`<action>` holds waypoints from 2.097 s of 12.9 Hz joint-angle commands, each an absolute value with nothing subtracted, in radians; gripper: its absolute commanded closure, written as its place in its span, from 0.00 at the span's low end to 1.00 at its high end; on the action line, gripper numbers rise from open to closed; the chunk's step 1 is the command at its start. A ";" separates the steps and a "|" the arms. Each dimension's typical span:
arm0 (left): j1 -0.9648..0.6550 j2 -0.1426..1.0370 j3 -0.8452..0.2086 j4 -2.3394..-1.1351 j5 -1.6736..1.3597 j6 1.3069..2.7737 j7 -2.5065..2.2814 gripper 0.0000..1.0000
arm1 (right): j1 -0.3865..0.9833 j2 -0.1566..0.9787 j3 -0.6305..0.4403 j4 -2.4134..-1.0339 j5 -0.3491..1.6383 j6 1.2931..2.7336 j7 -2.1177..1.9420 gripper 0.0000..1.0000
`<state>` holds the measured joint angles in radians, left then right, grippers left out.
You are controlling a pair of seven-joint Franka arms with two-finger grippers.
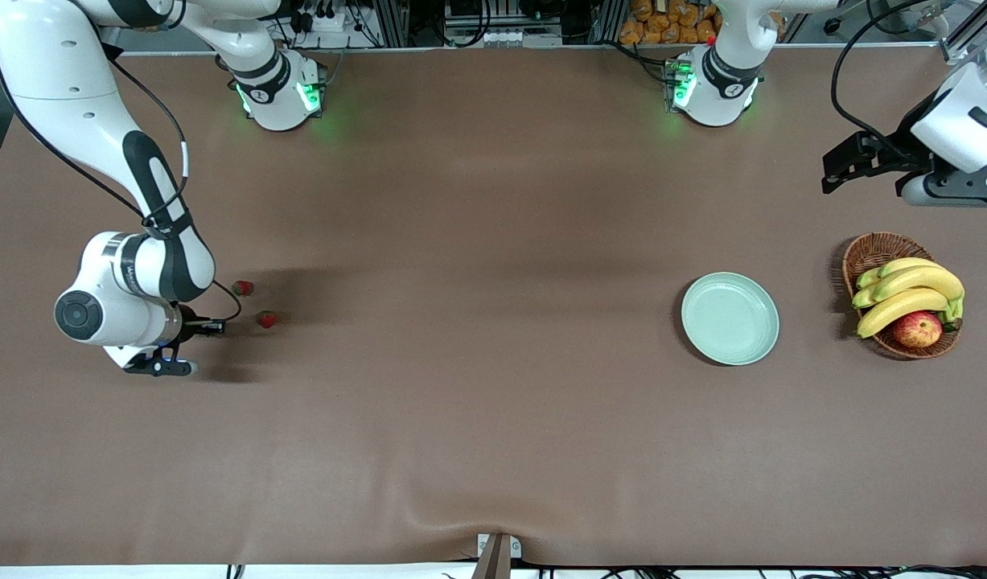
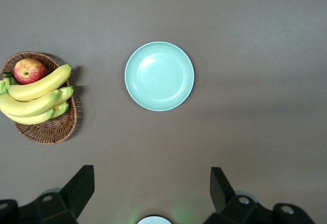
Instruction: Collect all strawberries into plate
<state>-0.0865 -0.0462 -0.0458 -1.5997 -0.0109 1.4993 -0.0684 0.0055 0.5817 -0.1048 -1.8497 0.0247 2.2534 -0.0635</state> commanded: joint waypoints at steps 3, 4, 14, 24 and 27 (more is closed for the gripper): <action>-0.123 -0.022 -0.063 -1.600 0.000 1.532 -0.075 0.00 | 0.052 0.552 -0.015 -1.741 0.188 2.201 -0.051 0.98; -0.124 -0.018 -0.063 -1.601 -0.005 1.539 -0.075 0.00 | 0.093 0.552 -0.014 -1.733 0.260 2.191 -0.051 1.00; -0.133 0.084 -0.175 -1.640 -0.032 1.635 -0.262 0.00 | 0.673 0.710 -0.015 -1.602 0.649 2.360 0.285 1.00; -0.147 0.112 -0.262 -1.870 -0.123 1.935 -0.437 0.00 | 0.764 0.786 -0.034 -1.534 0.769 2.461 0.285 0.00; -0.213 0.188 -0.279 -1.870 -0.121 2.017 -0.550 0.00 | 0.703 0.750 -0.054 -1.554 0.762 2.427 0.287 0.00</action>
<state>-0.1736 0.1471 -0.2763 -1.8709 -0.1081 1.9531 -0.4776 0.7525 0.7864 -0.0503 -1.5371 0.7628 2.4649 0.2902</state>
